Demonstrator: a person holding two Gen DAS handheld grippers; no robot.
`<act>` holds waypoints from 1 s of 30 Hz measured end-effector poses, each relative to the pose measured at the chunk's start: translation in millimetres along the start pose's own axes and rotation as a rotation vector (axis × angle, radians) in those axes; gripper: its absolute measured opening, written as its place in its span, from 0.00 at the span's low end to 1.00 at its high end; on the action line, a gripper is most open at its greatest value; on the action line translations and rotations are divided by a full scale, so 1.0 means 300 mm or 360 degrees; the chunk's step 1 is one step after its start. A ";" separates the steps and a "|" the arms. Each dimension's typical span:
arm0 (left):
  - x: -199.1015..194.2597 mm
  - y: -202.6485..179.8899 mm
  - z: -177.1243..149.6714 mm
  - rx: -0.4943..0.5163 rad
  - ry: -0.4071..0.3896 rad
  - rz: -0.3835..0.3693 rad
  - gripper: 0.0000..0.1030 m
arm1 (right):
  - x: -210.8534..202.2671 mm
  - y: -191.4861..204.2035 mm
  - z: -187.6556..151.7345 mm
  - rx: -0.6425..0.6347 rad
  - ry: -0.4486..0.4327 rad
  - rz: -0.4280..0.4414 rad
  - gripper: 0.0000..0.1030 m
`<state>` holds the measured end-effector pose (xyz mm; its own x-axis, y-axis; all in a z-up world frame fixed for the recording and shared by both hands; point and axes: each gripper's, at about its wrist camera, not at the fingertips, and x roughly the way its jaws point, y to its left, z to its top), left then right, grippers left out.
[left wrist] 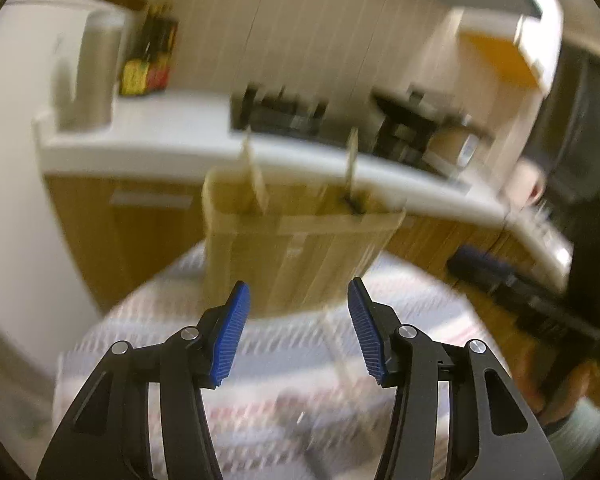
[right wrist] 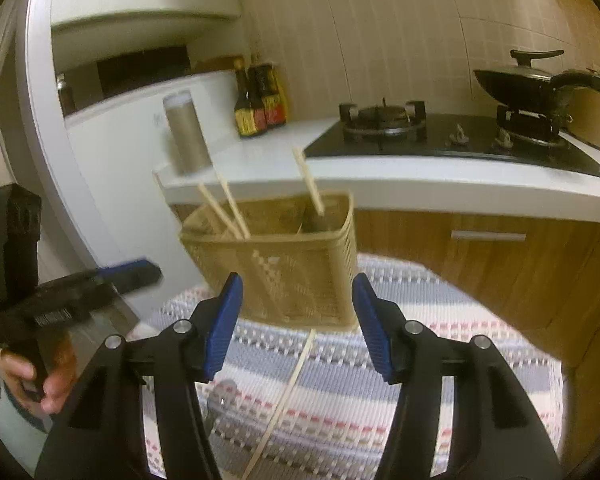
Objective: Organize utensils
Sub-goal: 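Lower the left gripper to a clear spoon while the right gripper reaches the last chopstick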
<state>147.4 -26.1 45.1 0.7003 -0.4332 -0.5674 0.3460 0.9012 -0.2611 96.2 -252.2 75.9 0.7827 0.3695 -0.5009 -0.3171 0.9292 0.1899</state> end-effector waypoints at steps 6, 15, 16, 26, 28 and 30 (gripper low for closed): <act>0.030 0.016 -0.127 0.0016 0.0273 0.0088 0.48 | 0.076 0.050 -0.067 0.0011 0.0281 -0.0059 0.52; 0.087 -0.011 -0.237 0.0120 0.0599 0.0021 0.47 | 0.308 0.058 -0.147 0.0082 0.0943 -0.0030 0.46; 0.092 -0.021 -0.247 0.0140 0.0624 0.0007 0.47 | 0.329 0.049 -0.147 0.0105 0.0988 -0.0050 0.44; 0.188 -0.059 -0.304 0.0237 0.0856 0.0011 0.32 | 0.486 0.008 -0.160 0.0231 0.1253 -0.0143 0.29; 0.202 -0.055 -0.303 0.0234 0.0876 0.0024 0.31 | 0.498 0.018 -0.161 0.0212 0.1260 -0.0160 0.28; 0.220 -0.052 -0.304 0.0231 0.0906 0.0033 0.28 | 0.510 0.038 -0.162 0.0185 0.1273 -0.0176 0.25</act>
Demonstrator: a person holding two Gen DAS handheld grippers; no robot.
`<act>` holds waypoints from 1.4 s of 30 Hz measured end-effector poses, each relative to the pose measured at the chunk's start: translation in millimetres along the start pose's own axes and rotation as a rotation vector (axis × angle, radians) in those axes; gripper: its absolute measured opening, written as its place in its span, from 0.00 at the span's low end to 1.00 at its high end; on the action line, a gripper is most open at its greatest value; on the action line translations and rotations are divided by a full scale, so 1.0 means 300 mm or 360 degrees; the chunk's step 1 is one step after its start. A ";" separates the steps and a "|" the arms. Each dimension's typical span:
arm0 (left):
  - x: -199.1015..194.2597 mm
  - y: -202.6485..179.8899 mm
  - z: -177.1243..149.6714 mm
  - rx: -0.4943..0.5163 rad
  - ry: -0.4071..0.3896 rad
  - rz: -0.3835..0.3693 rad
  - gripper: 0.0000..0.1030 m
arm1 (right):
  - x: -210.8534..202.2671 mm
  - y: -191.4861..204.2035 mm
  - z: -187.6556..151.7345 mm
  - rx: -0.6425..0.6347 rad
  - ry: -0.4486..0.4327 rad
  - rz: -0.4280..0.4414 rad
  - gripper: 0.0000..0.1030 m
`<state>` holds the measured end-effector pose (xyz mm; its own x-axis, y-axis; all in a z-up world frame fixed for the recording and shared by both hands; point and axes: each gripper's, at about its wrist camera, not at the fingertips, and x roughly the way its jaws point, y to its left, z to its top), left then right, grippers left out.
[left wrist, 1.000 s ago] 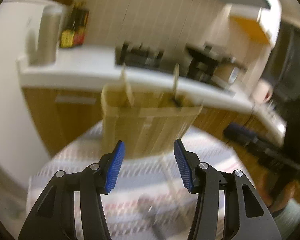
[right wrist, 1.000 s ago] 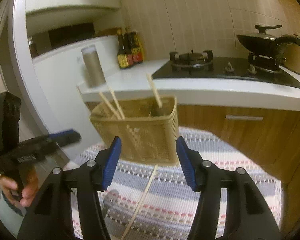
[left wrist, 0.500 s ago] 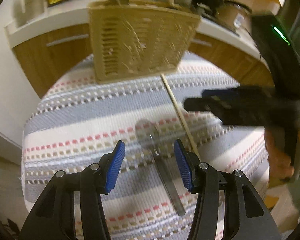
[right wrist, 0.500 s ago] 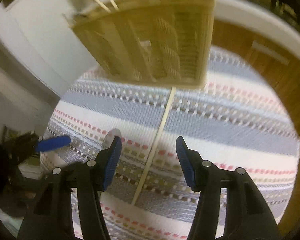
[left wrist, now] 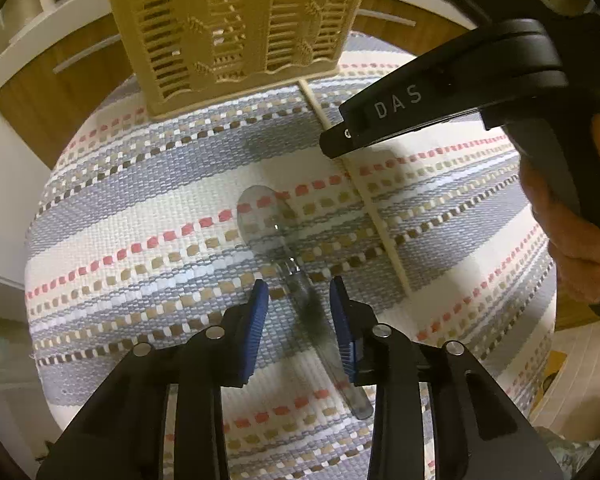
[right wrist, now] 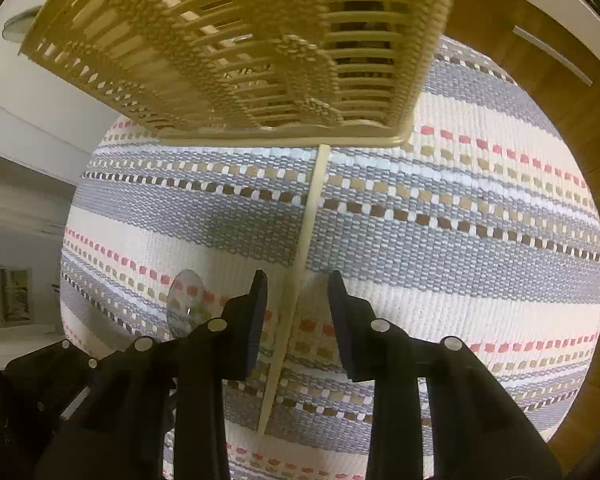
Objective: Organize utensils
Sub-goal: 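Close the left gripper on the clear spoon handle while the right gripper closes on the chopstick, then lift the clear spoon and chopstick with both grippers and carry them over the basket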
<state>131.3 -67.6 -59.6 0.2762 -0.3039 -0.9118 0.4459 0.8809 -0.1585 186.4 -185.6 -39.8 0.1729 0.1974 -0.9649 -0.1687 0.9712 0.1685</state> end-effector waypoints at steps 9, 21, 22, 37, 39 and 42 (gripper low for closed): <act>0.068 -0.045 0.053 0.0046 0.0099 0.0060 0.26 | 0.057 0.087 0.019 -0.0097 0.0053 -0.0166 0.08; 0.118 -0.086 0.125 0.0005 0.0053 0.0193 0.10 | 0.055 0.091 -0.021 -0.0206 0.0057 -0.0186 0.04; 0.106 -0.093 0.124 0.0009 -0.0002 0.0205 0.10 | 0.043 0.075 -0.028 -0.0209 0.0052 -0.0175 0.04; -0.253 -0.075 0.134 -0.0040 -0.0669 0.0171 0.10 | -0.271 -0.027 -0.163 -0.0280 -0.0336 0.0136 0.04; -0.309 -0.079 0.131 -0.0034 -0.0769 0.0175 0.10 | -0.350 -0.014 -0.157 -0.0318 -0.0421 0.0154 0.04; -0.425 -0.071 0.114 -0.0027 -0.0935 0.0166 0.10 | -0.472 0.014 -0.154 -0.0388 -0.0592 0.0156 0.04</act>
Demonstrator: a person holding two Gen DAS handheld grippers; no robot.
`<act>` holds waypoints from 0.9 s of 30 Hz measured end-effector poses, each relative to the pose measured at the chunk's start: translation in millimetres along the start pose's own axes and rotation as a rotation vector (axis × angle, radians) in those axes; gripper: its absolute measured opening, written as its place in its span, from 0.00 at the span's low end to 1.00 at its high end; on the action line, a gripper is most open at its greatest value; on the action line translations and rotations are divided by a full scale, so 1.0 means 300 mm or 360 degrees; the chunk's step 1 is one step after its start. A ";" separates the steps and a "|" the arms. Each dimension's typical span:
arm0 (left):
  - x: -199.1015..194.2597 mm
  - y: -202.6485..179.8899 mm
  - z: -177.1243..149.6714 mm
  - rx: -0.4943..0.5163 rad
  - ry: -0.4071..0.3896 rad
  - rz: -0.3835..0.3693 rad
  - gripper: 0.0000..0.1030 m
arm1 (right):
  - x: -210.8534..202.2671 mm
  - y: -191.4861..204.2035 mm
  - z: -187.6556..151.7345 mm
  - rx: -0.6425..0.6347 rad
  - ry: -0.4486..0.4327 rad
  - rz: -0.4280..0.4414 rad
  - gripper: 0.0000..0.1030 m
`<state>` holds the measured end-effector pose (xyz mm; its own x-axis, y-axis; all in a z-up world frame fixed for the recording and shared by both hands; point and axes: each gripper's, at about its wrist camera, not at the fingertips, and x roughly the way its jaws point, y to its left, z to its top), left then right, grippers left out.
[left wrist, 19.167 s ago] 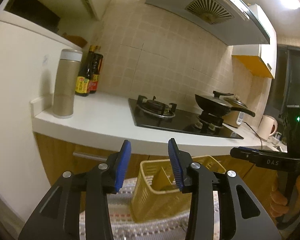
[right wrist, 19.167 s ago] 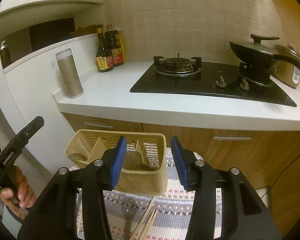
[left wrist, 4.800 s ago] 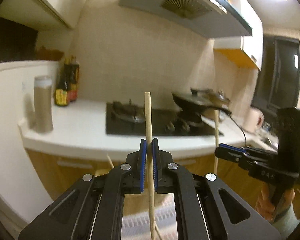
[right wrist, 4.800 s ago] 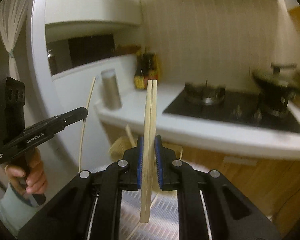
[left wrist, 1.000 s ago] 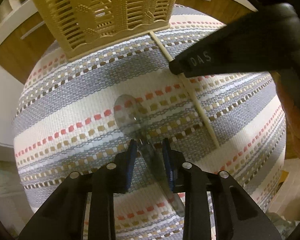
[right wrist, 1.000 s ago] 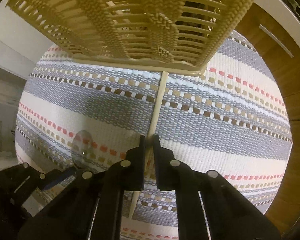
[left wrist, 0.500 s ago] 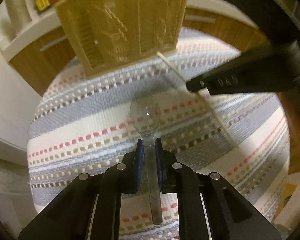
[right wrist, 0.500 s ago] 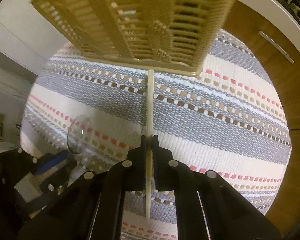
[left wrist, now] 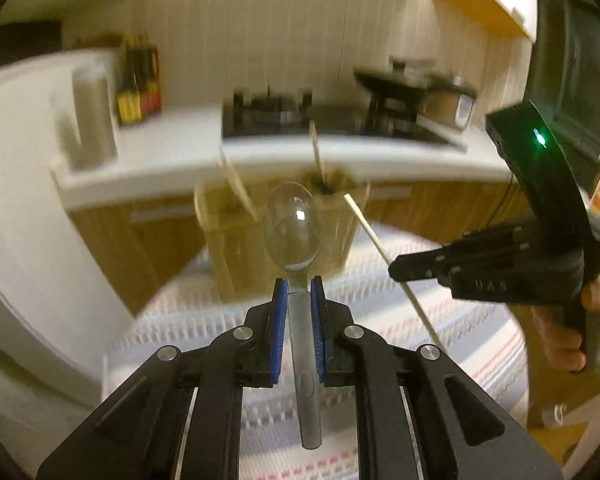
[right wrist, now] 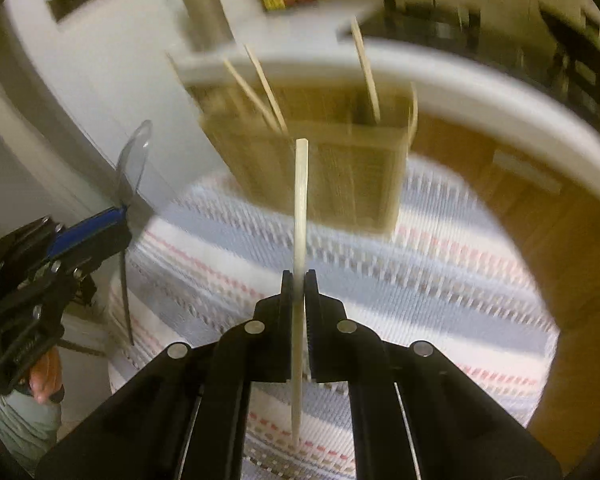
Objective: Organize utensils
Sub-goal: 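Lift the clear spoon and chopstick with both grippers and carry them over the basket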
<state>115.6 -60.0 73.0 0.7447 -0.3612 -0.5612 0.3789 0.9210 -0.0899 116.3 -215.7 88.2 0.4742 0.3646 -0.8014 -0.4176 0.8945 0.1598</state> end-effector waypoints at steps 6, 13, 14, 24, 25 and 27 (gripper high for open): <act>-0.104 -0.020 0.168 0.0030 -0.0223 -0.0023 0.10 | -0.215 0.049 0.121 -0.0078 -0.0376 0.0001 0.04; -0.140 -0.049 0.329 0.0082 -0.0532 0.0046 0.10 | -0.352 0.034 0.220 -0.0090 -0.0798 -0.0060 0.04; -0.130 -0.044 0.342 0.0067 -0.0556 0.0038 0.10 | -0.361 0.028 0.228 -0.0102 -0.0861 -0.0074 0.04; 0.035 -0.006 0.419 -0.0060 -0.0733 -0.0043 0.10 | -0.269 -0.087 0.334 -0.0070 -0.1167 -0.0198 0.04; 0.063 -0.003 0.417 -0.0054 -0.0735 -0.0047 0.10 | -0.243 -0.099 0.340 -0.0067 -0.1173 -0.0215 0.04; 0.103 0.002 0.408 -0.0045 -0.0747 -0.0038 0.10 | -0.192 -0.124 0.349 -0.0047 -0.1158 -0.0214 0.04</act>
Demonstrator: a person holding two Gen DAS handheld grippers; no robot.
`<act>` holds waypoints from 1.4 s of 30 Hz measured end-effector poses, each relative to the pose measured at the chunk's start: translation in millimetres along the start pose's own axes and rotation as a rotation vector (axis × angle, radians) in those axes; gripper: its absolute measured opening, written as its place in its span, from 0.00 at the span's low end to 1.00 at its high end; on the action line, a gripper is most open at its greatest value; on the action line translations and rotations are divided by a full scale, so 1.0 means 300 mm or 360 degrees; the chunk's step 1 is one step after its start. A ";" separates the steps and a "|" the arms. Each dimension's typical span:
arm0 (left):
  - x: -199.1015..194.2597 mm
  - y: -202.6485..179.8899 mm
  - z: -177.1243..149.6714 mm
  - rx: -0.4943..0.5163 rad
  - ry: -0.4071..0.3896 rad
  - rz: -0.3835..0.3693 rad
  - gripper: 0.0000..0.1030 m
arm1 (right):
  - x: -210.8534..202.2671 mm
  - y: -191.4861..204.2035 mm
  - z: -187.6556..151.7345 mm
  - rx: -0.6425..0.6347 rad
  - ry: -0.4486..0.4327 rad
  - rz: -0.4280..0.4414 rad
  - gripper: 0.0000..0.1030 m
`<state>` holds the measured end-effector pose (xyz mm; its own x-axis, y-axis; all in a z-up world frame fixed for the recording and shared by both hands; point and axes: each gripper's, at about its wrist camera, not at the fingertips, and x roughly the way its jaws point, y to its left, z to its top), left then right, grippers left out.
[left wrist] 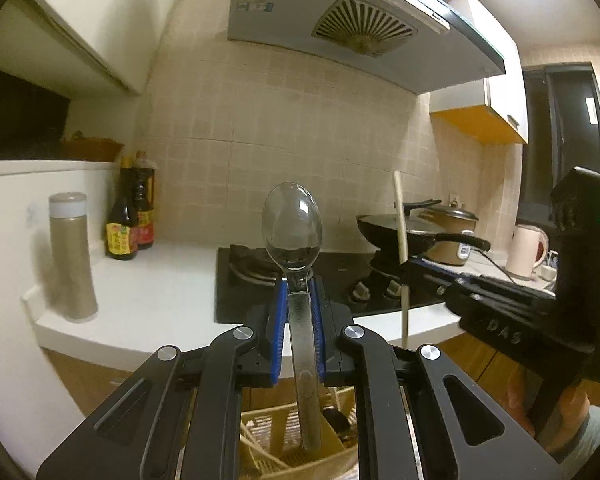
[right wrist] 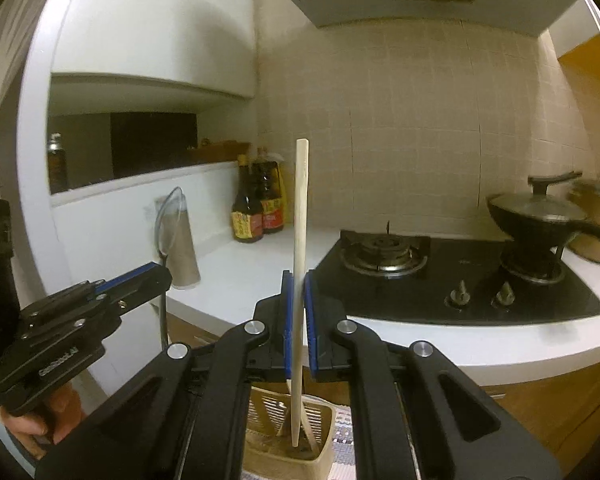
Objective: Organize utensils
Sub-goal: 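Lift the clear spoon and chopstick with both grippers and carry them over the basket, then open both grippers to drop the spoon and chopstick into the basket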
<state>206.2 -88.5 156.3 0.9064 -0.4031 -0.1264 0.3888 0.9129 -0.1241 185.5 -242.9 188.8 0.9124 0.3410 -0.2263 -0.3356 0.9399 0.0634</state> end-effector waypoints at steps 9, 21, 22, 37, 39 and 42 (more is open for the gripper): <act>0.102 0.006 -0.120 -0.0018 -0.0095 0.0082 0.10 | 0.128 -0.063 -0.105 0.0041 0.0022 -0.0013 0.04; 0.163 0.017 -0.251 -0.0123 -0.0095 0.0164 0.10 | 0.184 -0.069 -0.183 0.0008 0.0050 0.0041 0.04; 0.164 0.020 -0.259 -0.0137 -0.0093 0.0163 0.10 | 0.189 -0.071 -0.190 0.0011 0.0057 0.0045 0.04; 0.093 0.046 -0.283 -0.0180 -0.0077 0.0116 0.21 | 0.130 -0.075 -0.233 0.0036 0.0137 0.0166 0.21; 0.059 0.053 -0.275 -0.0194 -0.0092 0.0119 0.27 | 0.101 -0.082 -0.237 0.0065 0.0132 0.0175 0.35; 0.014 0.062 -0.268 -0.0214 -0.0104 0.0123 0.30 | 0.048 -0.083 -0.244 0.0083 0.0129 0.0174 0.39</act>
<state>203.8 -78.4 74.4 0.9431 -0.3233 -0.0771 0.2960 0.9225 -0.2476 189.8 -262.9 112.9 0.8484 0.4409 -0.2930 -0.4174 0.8976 0.1419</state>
